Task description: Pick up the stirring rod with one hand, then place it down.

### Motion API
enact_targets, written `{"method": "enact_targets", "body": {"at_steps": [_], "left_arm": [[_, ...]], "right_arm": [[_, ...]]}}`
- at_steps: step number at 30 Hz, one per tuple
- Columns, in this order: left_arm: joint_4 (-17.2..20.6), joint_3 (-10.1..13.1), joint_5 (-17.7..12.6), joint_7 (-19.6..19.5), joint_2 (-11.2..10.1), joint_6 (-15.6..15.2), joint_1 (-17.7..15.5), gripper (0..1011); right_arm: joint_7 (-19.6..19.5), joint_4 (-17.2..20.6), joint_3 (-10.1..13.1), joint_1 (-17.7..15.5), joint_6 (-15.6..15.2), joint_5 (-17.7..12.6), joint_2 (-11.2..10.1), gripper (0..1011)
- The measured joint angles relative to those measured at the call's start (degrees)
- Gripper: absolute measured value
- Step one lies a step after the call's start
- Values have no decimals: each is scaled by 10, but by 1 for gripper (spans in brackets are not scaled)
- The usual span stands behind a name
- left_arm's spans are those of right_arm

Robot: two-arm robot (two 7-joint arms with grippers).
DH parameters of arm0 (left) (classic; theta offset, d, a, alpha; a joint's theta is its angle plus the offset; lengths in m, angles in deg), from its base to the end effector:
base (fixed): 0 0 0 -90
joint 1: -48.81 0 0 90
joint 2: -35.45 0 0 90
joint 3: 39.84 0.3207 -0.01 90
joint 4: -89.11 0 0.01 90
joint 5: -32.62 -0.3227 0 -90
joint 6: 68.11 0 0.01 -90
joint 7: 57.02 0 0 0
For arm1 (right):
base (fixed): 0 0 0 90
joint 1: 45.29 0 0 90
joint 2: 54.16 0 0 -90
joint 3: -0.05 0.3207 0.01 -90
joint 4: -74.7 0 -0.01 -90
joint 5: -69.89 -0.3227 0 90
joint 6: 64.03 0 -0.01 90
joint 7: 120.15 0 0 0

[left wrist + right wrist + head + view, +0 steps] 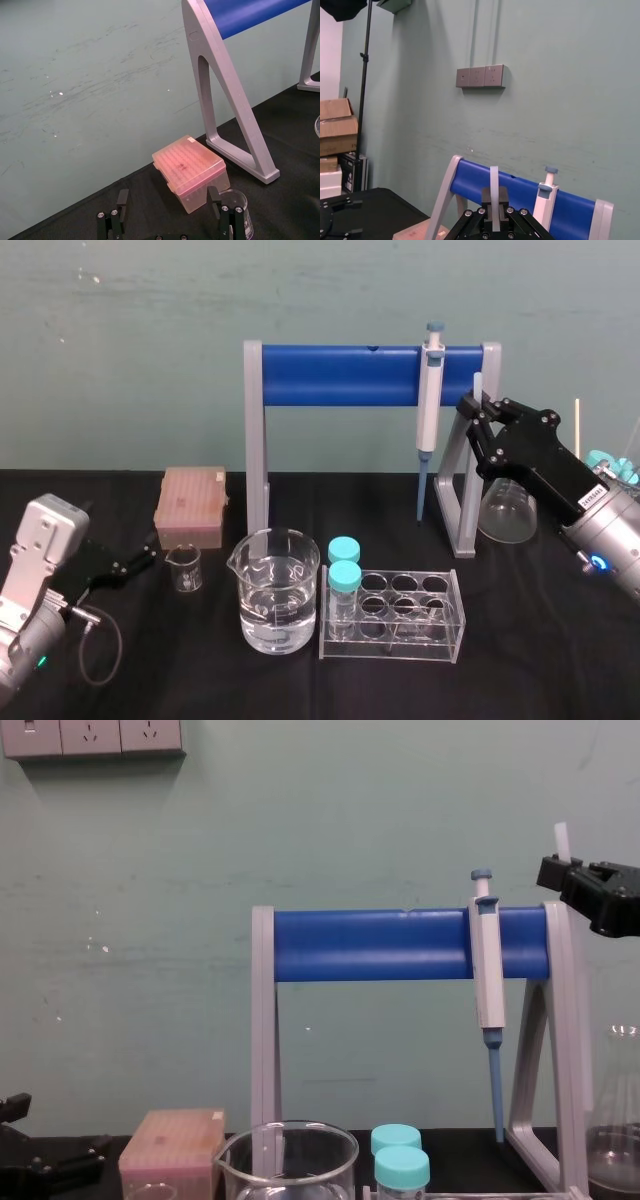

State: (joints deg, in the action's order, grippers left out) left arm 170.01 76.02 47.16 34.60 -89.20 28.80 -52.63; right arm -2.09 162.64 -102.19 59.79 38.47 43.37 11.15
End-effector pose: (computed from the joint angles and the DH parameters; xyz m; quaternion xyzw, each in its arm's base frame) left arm 0.3763 0.0965 -0.3296 0.1415 -0.1326 0.5799 0.7912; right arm 0.4112 -0.0773 -0.2408 0.1011 -0.1452 -0.4284 0.8861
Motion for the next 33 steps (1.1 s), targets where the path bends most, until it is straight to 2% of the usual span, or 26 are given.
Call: {"method": "enact_targets", "body": {"at_steps": [33], "left_arm": [[0,0,0,0,0,0,0,1000]], "right_arm": [[-2,-3,-7,4,-9,4,5,68]]}}
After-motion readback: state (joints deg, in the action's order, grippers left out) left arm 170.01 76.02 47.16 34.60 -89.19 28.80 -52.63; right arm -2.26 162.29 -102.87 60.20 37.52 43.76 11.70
